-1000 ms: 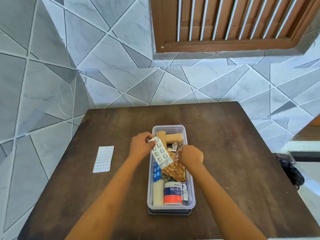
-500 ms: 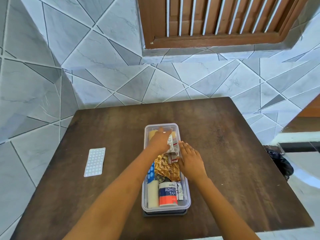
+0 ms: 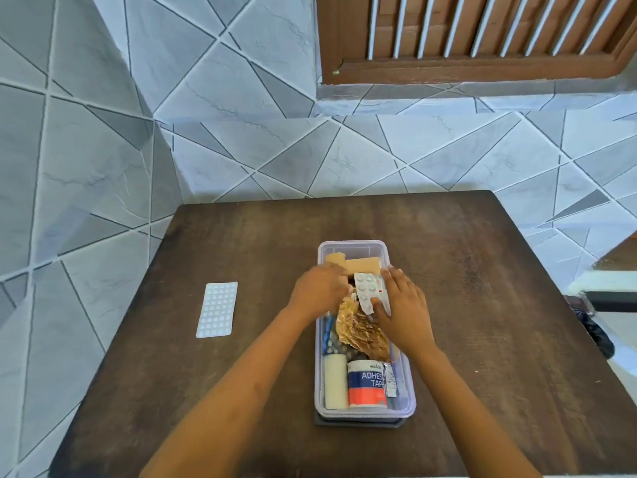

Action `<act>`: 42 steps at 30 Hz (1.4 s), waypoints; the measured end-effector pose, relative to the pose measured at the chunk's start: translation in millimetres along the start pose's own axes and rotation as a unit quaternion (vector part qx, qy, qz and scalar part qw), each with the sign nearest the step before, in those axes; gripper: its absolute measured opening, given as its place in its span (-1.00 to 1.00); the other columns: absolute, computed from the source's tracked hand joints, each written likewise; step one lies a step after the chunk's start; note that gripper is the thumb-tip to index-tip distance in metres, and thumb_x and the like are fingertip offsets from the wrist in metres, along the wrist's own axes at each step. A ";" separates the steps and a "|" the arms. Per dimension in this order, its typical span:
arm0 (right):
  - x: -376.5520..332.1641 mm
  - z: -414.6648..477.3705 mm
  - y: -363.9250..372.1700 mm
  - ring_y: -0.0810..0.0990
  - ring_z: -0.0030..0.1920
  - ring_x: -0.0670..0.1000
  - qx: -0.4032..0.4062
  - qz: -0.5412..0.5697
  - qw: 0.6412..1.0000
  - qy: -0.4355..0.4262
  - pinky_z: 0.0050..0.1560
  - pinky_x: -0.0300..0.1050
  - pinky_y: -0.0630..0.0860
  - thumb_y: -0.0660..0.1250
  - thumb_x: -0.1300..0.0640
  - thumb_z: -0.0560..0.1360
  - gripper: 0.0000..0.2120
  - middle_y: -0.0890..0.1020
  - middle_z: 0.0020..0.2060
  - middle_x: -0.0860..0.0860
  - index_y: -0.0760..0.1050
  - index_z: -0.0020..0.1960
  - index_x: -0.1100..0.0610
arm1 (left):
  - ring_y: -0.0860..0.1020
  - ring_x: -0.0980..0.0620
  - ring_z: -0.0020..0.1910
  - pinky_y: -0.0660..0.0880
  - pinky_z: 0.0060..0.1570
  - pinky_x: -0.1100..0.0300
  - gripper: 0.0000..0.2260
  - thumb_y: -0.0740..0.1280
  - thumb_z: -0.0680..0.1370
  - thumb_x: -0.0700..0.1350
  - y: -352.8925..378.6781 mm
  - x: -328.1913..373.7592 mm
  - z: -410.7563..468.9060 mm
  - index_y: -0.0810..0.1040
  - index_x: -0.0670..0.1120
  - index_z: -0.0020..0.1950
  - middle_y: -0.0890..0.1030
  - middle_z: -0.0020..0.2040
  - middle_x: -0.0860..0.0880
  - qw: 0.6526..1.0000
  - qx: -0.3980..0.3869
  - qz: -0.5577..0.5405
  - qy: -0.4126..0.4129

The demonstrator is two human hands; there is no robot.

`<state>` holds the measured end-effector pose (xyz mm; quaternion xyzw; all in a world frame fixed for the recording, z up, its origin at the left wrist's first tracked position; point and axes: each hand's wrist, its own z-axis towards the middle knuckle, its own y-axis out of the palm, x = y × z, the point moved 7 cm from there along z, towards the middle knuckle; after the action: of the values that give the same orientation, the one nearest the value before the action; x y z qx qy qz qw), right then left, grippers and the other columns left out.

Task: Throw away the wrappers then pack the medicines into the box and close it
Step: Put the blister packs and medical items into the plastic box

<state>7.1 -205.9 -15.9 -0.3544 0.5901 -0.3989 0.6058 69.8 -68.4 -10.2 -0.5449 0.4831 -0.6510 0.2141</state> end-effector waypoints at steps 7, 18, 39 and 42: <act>-90.7 23.8 43.5 0.17 0.49 0.12 -0.026 0.048 0.997 -0.049 0.49 0.01 0.08 0.13 -0.01 0.58 -0.46 0.19 0.49 0.11 0.09 0.48 0.15 | 0.42 -0.18 0.31 0.40 0.25 0.03 -0.58 0.34 0.49 -0.02 -59.7 -161.3 -62.0 0.45 -0.10 0.32 0.47 0.31 -0.18 0.955 0.068 0.003 -0.288; -103.5 20.1 78.5 0.12 0.51 0.10 -0.051 0.040 0.997 -0.043 0.48 -0.03 0.06 0.03 -0.08 0.46 -0.36 0.21 0.48 0.11 0.12 0.47 0.18 | 0.25 -0.22 0.39 0.36 0.31 -0.06 -0.08 0.52 0.32 0.10 -31.7 -235.8 -98.4 0.06 -0.06 0.51 0.19 0.41 -0.23 0.916 0.004 -0.025 -0.400; -58.8 1.3 30.2 0.19 0.48 0.11 -0.029 0.036 0.997 -0.054 0.48 0.03 0.11 0.12 -0.07 0.55 -0.42 0.21 0.49 0.09 0.08 0.48 0.13 | 0.63 -0.15 0.03 0.62 -0.03 -0.07 -0.93 0.35 0.51 -0.21 -82.9 -131.4 -84.4 0.58 -0.21 -0.06 0.65 0.01 -0.19 0.887 0.190 -0.308 -0.288; -27.9 -12.1 11.8 0.18 0.49 0.10 -0.023 0.034 0.998 -0.041 0.49 0.03 0.11 0.15 -0.02 0.57 -0.44 0.19 0.49 0.08 0.08 0.48 0.13 | 0.60 -0.04 -0.02 0.56 -0.24 0.16 -0.84 0.34 0.53 -0.22 -77.1 -82.1 -71.5 0.58 -0.24 0.08 0.64 0.10 -0.18 0.893 0.175 -0.328 -0.255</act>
<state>-3.8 -175.1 -15.1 -0.3639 0.5856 -0.3492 0.6346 49.2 60.0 19.4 -0.7734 0.0838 -0.5968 0.1967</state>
